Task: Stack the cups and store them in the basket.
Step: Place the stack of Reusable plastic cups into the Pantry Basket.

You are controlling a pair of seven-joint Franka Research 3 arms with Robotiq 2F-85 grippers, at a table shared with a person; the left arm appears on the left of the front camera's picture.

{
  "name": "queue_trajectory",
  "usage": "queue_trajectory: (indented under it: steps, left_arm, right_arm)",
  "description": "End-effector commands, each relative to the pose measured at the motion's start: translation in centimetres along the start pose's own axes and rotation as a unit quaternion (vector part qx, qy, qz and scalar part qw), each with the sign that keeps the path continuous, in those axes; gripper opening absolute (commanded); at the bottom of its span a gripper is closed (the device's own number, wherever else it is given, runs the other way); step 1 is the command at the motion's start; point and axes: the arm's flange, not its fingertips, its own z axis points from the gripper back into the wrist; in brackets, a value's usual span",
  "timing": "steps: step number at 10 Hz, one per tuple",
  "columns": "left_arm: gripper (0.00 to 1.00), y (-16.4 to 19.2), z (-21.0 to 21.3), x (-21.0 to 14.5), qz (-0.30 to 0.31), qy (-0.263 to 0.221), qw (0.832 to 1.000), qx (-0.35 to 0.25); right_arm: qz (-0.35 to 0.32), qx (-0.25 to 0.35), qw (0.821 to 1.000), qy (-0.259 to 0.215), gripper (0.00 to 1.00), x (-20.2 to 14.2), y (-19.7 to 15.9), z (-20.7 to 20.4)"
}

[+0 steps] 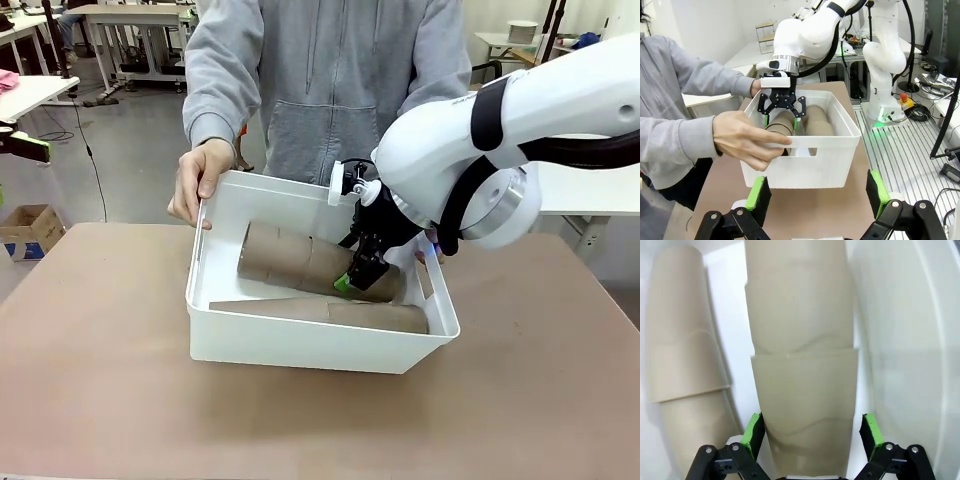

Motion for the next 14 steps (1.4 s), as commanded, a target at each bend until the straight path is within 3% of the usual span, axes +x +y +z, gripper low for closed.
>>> queue_trajectory:
  steps: [1,4,7,10,12,14]
  left_arm:
    - [1.0,0.0,0.0,0.3,0.003,-0.006,1.0,0.0]
    - [1.0,0.0,0.0,0.3,0.003,-0.006,1.0,0.0]
    - [1.0,0.0,0.0,0.3,0.003,-0.006,1.0,0.0]
    - [1.0,0.0,0.0,0.3,0.003,-0.006,1.0,0.0]
    - [1.0,0.0,0.0,0.3,0.003,-0.006,1.0,0.0]
    - [1.0,0.0,0.0,0.3,0.003,-0.006,1.0,0.0]
  right_arm:
    - [0.018,0.002,1.0,-0.013,1.0,-0.6,0.4,2.4]
    - [0.025,0.018,0.999,-0.044,1.0,0.1,1.8,8.9]
    - [0.027,0.038,0.991,-0.124,1.0,-1.7,4.3,17.9]
    - [0.014,0.038,0.973,-0.229,1.0,-7.4,3.8,25.8]
    - [-0.018,0.039,0.962,-0.271,1.0,-12.2,1.8,28.8]
    - [-0.034,0.046,0.959,-0.278,1.0,-16.3,0.1,29.3]
